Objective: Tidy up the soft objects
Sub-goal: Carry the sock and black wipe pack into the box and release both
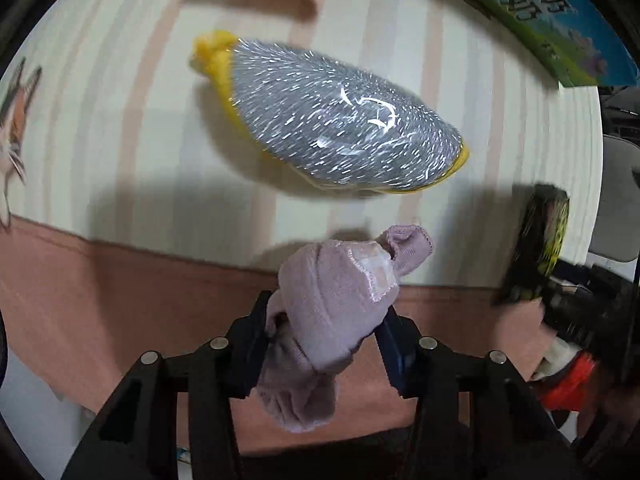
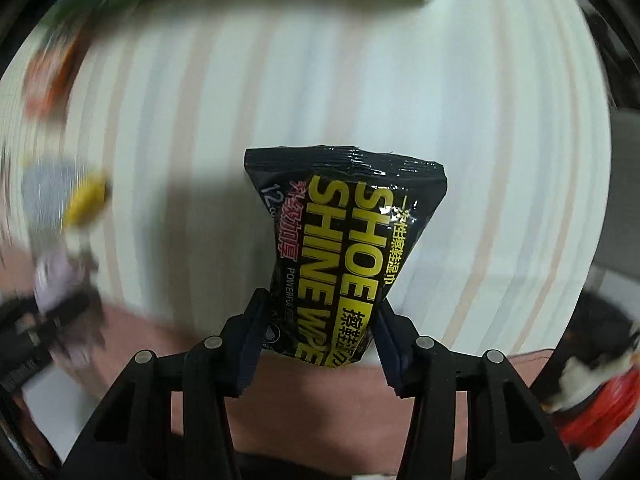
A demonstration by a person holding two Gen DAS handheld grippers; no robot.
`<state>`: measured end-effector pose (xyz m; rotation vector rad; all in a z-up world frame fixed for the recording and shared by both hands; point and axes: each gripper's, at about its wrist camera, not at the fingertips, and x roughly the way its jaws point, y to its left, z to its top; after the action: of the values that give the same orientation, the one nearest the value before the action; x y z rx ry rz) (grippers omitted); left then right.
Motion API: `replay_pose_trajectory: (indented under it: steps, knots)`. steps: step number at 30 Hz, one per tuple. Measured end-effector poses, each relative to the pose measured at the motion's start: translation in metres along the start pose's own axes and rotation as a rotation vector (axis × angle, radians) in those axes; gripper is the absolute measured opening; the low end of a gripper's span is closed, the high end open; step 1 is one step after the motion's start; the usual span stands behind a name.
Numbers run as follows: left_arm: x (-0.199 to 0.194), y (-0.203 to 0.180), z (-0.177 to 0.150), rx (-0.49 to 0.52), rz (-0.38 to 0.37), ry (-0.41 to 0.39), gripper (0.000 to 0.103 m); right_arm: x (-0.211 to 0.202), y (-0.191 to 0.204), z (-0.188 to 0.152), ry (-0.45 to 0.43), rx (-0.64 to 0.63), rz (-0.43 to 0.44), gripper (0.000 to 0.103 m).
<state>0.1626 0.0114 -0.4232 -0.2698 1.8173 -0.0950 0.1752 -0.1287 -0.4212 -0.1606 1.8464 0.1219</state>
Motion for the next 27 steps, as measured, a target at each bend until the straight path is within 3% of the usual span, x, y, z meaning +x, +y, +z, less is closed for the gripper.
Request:
replay_pose_trajectory:
  steps: [3, 6, 10, 12, 14, 15, 16, 22, 27]
  knots:
    - [0.004, -0.001, -0.001, -0.007, -0.012, 0.001, 0.048, 0.002, 0.011, -0.012, -0.007, -0.026, 0.011, 0.057]
    - [0.006, -0.006, 0.0, 0.036, 0.029, 0.005, 0.048, 0.002, 0.001, -0.017, -0.031, 0.053, 0.041, 0.07]
    - [0.009, -0.02, -0.004, 0.075, 0.097, -0.006, 0.047, 0.005, -0.019, -0.021, -0.044, 0.154, 0.099, 0.073]
    - [0.011, -0.041, -0.009, 0.075, 0.108, -0.011, 0.041, 0.002, -0.028, -0.021, -0.075, 0.195, 0.093, 0.069]
    - [0.006, -0.049, -0.013, 0.076, 0.095, -0.017, 0.04, -0.005, -0.039, -0.023, -0.095, 0.172, 0.048, 0.045]
    - [0.001, -0.054, -0.016, 0.081, 0.087, -0.026, 0.04, -0.009, -0.041, -0.024, -0.097, 0.167, 0.063, 0.044]
    - [-0.006, -0.06, -0.02, 0.09, 0.075, -0.042, 0.04, -0.015, -0.059, -0.024, -0.091, 0.165, 0.079, 0.043]
    - [-0.098, -0.098, -0.019, 0.142, -0.044, -0.197, 0.04, -0.082, -0.066, -0.031, -0.163, 0.134, 0.192, 0.042]
    - [-0.184, -0.114, 0.036, 0.136, -0.161, -0.298, 0.04, -0.181, -0.08, -0.01, -0.302, 0.114, 0.303, 0.042]
